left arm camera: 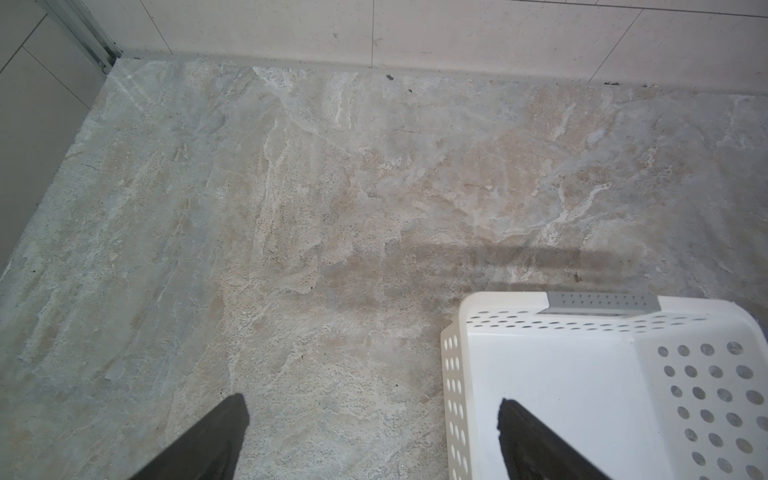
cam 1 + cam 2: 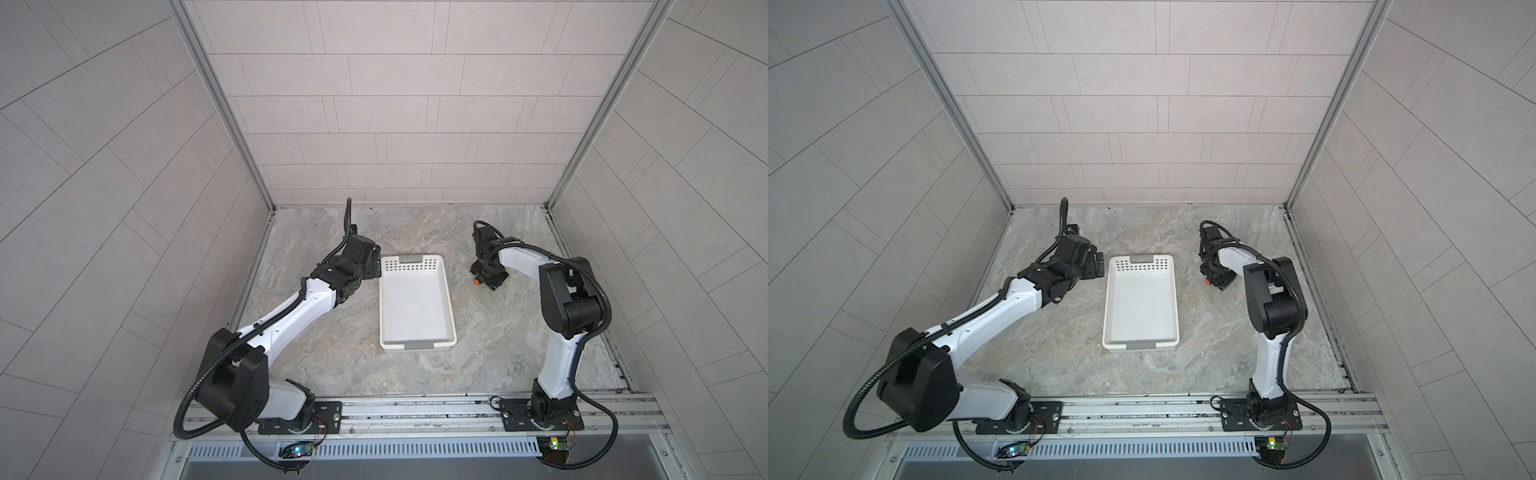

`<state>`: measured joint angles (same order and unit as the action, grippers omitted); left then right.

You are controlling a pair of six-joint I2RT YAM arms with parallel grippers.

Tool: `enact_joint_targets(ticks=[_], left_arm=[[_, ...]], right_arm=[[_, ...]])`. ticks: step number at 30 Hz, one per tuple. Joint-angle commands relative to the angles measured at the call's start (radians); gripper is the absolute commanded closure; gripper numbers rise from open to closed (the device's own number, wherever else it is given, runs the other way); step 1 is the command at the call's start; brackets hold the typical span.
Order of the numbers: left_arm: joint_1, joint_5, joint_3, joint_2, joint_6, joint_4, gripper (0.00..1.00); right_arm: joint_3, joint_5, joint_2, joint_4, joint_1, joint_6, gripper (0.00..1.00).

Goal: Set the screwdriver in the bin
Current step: 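Close the right gripper on the black-and-orange screwdriver handle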

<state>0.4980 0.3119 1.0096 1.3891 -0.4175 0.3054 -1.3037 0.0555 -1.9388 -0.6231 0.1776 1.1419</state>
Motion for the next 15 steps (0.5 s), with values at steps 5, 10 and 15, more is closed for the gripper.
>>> enact_joint_targets(ticks=[5, 10, 15], left_arm=[[0.003, 0.039, 0.018, -0.025, -0.004, 0.024, 0.0], [0.004, 0.049, 0.018, -0.03, -0.001, 0.026, 0.0], [0.003, 0.064, 0.017, -0.033, 0.003, 0.031, 0.0]], right_arm=[[-0.016, -0.001, -0.024, -0.002, -0.022, -0.002, 0.65], [-0.007, -0.002, -0.009, -0.005, -0.032, -0.021, 0.82], [-0.008, -0.012, 0.013, -0.008, -0.033, -0.052, 1.0]])
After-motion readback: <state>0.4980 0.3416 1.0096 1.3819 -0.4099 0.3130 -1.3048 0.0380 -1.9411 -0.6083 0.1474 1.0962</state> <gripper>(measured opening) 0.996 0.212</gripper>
